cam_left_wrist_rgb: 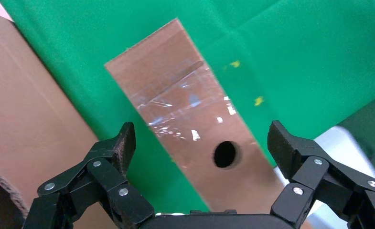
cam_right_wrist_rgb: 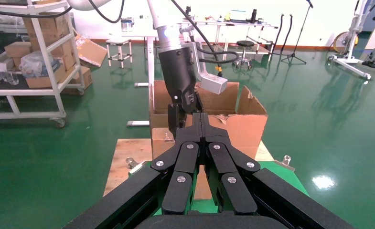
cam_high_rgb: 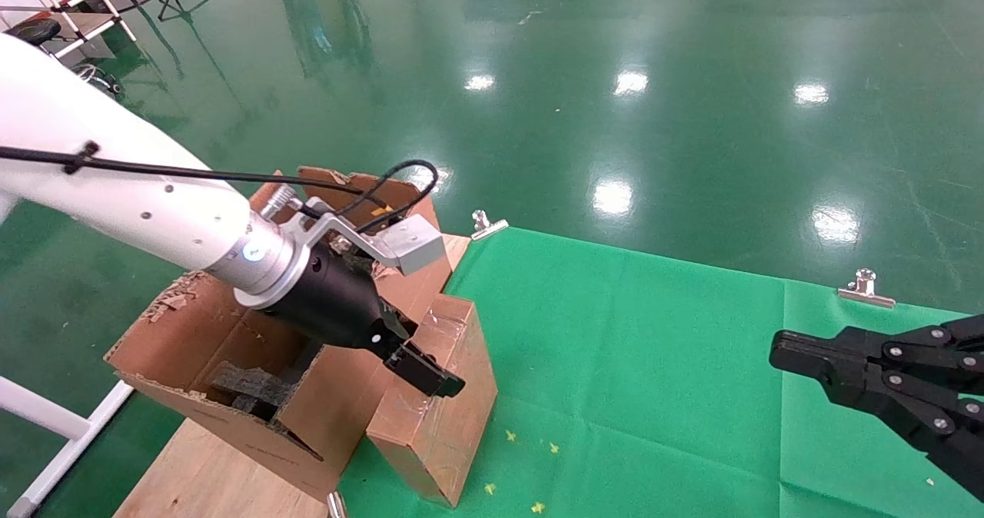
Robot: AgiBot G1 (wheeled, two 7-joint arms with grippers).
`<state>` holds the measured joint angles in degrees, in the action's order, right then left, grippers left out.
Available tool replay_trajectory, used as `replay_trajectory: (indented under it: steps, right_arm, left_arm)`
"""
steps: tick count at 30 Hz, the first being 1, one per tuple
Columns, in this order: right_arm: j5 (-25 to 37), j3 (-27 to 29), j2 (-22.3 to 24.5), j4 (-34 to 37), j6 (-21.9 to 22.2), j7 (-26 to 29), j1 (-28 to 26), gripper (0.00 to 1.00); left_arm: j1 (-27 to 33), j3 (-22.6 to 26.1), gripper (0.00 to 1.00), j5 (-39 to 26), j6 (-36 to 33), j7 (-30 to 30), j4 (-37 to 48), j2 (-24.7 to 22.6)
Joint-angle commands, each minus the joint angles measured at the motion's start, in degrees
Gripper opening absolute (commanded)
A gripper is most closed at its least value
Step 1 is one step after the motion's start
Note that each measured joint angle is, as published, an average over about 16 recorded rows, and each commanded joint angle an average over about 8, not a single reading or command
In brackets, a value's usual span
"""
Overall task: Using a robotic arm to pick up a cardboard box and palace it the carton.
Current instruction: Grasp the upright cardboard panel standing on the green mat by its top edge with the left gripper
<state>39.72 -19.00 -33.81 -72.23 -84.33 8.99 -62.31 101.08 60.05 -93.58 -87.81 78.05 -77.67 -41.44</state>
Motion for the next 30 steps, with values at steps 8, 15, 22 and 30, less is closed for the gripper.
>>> replay_trajectory:
  steps: [8, 15, 22, 30]
  right_arm:
    - [-0.01, 0.00, 0.00, 0.01, 0.02, 0.00, 0.01, 0.70]
    - [-0.02, 0.00, 0.01, 0.02, 0.02, -0.01, 0.01, 1.00]
    - [-0.02, 0.00, 0.01, 0.02, 0.02, -0.01, 0.01, 1.00]
    - [-0.02, 0.00, 0.01, 0.02, 0.02, -0.01, 0.01, 1.00]
  left_arm:
    - [0.38, 2.38, 1.00, -1.24, 0.59, -1.16, -0.07, -1.35]
    - [0.41, 2.43, 0.27, -1.17, 0.71, -1.15, -0.05, -1.36]
    - [0.37, 2.22, 0.00, -1.16, 0.61, -1.15, -0.04, -1.30]
    - [0.34, 2.09, 0.00, -1.17, 0.50, -1.16, -0.04, -1.27]
